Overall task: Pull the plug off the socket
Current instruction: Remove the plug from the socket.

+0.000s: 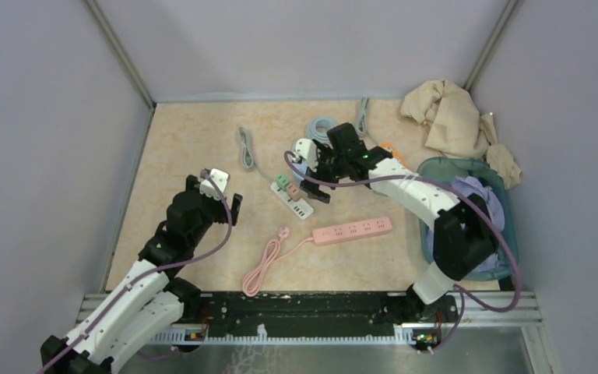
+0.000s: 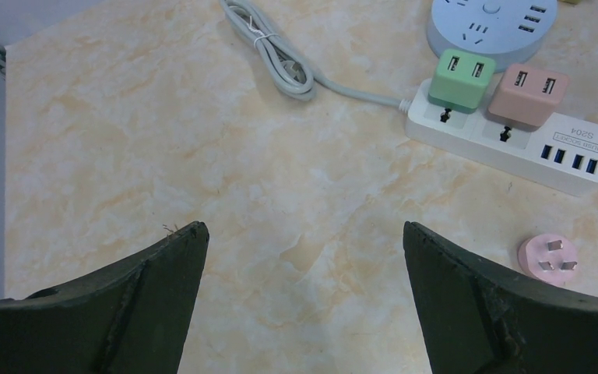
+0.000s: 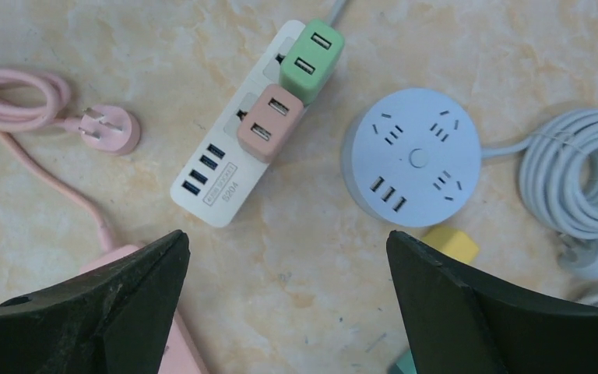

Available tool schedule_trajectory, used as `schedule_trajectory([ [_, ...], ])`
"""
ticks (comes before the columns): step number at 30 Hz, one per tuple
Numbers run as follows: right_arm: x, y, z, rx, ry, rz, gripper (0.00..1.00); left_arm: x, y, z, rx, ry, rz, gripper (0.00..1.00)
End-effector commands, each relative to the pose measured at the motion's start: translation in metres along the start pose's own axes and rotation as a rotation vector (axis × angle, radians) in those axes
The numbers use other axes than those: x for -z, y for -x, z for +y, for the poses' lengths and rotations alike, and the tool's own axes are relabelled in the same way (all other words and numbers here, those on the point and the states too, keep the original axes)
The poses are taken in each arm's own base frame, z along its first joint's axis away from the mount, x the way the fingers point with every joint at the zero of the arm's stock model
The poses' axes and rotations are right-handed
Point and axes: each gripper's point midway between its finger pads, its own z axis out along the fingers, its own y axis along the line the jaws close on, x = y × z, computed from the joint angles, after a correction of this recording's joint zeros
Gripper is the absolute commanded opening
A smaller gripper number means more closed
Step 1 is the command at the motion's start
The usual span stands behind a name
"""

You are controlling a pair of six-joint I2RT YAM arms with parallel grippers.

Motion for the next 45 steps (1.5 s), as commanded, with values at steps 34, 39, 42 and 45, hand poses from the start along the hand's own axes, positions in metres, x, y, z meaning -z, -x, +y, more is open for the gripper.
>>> schedule_trajectory([
  [34, -0.102, -0.002, 0.008, -0.233, -0.112, 0.228, 0.36, 0.002, 0.010, -0.001, -0.015, -0.018, -0.069, 1.00],
  [39, -0.083, -0.003, 0.000, -0.175, -0.108, 0.214, 0.20, 0.005, 0.016, -0.017, -0.026, -0.110, -0.119, 1.00],
  [42, -0.069, -0.009, 0.001, -0.113, -0.049, 0.198, 0.16, 0.009, 0.020, -0.030, -0.033, -0.188, -0.159, 1.00],
  [45, -0.052, -0.024, 0.011, -0.035, 0.077, 0.206, 0.10, 0.014, 0.023, -0.051, -0.036, -0.303, -0.199, 1.00],
])
